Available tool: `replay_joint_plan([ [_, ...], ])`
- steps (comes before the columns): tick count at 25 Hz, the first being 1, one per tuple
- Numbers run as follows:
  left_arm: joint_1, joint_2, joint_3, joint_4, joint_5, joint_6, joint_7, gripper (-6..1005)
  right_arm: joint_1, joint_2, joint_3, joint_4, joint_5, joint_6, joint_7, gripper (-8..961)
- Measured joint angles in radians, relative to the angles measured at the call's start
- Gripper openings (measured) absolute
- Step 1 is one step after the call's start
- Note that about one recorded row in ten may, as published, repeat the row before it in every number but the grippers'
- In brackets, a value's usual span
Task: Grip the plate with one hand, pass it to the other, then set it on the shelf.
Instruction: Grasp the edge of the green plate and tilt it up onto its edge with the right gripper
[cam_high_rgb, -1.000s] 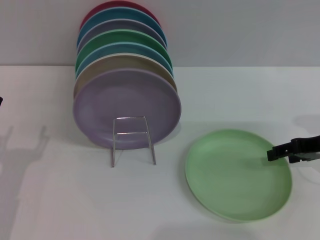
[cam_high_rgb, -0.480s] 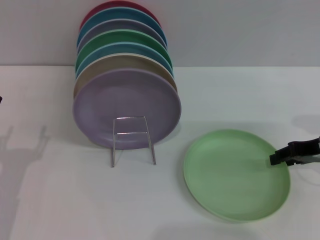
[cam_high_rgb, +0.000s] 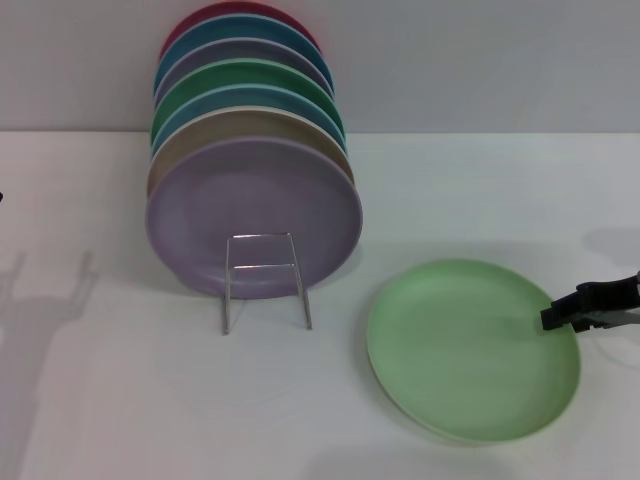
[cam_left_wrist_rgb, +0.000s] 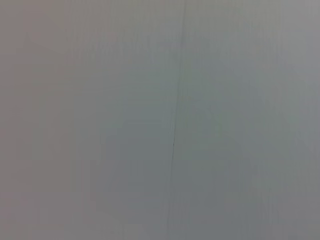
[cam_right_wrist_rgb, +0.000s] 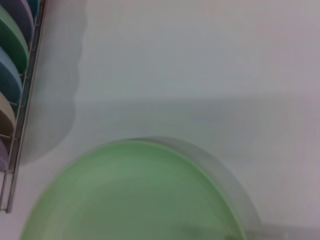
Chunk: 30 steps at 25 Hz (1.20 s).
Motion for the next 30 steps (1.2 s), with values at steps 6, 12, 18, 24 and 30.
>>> replay_joint_plan([
  [6, -0.001, 0.001, -0.01, 0.0, 0.0, 0.0, 0.0, 838, 0.01, 0.0, 0.0, -0.013, -0.01, -0.003, 0.003, 382],
  [12, -0.001, 0.001, -0.011, 0.0, 0.0, 0.0, 0.0, 838, 0.021, 0.0, 0.0, -0.033, -0.018, -0.014, 0.004, 383],
  [18, -0.003, 0.002, -0.016, 0.0, 0.0, 0.001, 0.0, 838, 0.022, 0.001, -0.006, -0.036, -0.022, -0.022, 0.004, 372],
  [24, -0.005, 0.002, -0.022, 0.0, 0.0, 0.001, 0.0, 838, 0.025, 0.001, -0.002, -0.058, -0.023, -0.022, 0.003, 313],
  [30, -0.004, 0.002, -0.022, 0.0, 0.0, 0.002, 0.0, 838, 0.028, 0.0, 0.0, -0.065, -0.024, -0.022, 0.0, 256],
])
